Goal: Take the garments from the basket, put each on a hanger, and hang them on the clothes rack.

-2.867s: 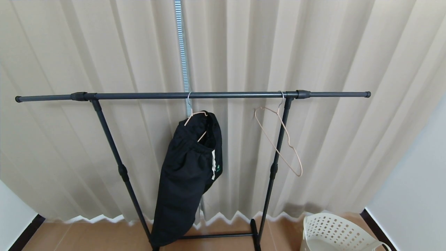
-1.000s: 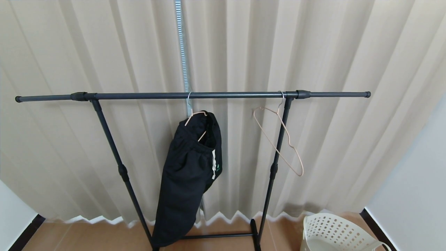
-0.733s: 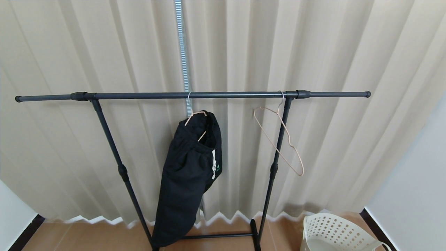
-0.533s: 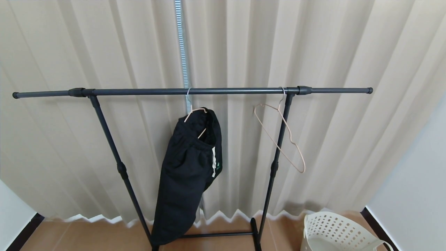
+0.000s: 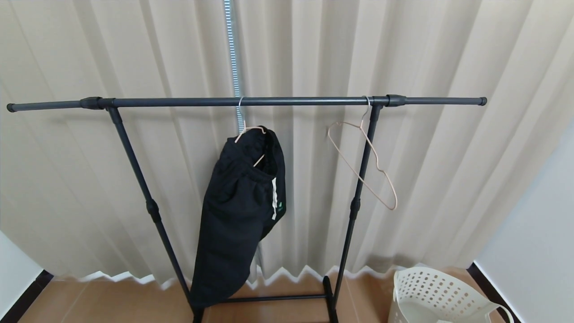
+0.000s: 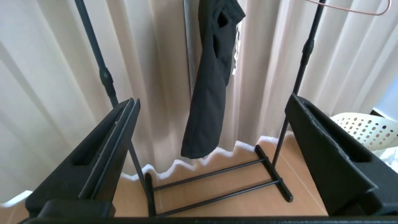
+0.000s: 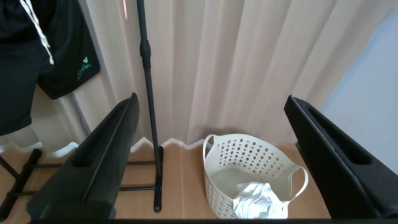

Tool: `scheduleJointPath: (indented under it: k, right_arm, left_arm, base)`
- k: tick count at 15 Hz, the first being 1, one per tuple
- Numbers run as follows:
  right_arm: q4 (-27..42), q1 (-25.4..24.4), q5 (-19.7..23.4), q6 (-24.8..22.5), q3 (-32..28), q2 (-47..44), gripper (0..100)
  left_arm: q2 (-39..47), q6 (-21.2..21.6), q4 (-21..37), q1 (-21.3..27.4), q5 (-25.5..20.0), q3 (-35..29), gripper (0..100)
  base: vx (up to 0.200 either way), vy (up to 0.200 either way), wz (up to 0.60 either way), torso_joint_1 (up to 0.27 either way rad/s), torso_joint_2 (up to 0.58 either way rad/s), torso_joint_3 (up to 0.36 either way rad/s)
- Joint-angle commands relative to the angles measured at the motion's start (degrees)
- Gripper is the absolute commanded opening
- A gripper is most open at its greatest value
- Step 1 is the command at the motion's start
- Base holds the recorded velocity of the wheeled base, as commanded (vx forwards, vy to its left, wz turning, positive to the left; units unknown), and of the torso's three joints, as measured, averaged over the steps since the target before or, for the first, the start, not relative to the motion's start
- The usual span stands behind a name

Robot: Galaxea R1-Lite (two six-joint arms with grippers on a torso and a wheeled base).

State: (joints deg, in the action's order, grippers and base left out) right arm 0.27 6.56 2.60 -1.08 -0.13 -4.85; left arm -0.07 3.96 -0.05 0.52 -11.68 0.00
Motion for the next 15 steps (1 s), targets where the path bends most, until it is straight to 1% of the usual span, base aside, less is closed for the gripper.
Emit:
scheduleJointPath:
  k: [1, 5, 15]
  right_arm:
    - [0.0, -0.05, -0.05, 0.29, 0.05, -0.16, 100]
    - [0.0, -0.05, -0.14, 0.47, 0.05, -0.16, 100]
    - [0.0, -0.05, -0.22, 0.65, 0.05, -0.16, 100]
  left_arm:
    - [0.07, -0.01, -0.04, 0.0, -0.01, 0.0, 100]
    - [0.07, -0.01, -0.04, -0.08, -0.01, 0.0, 100]
    - [0.07, -0.36, -0.04, -0.08, 0.08, 0.0, 100]
  base:
    - [0.0, 0.0, 0.0, -0.159, 0.39, 0.237]
    - [0.0, 0.0, 0.0, -0.177, 0.43, 0.249]
    - [0.0, 0.0, 0.0, -0.203, 0.54, 0.332]
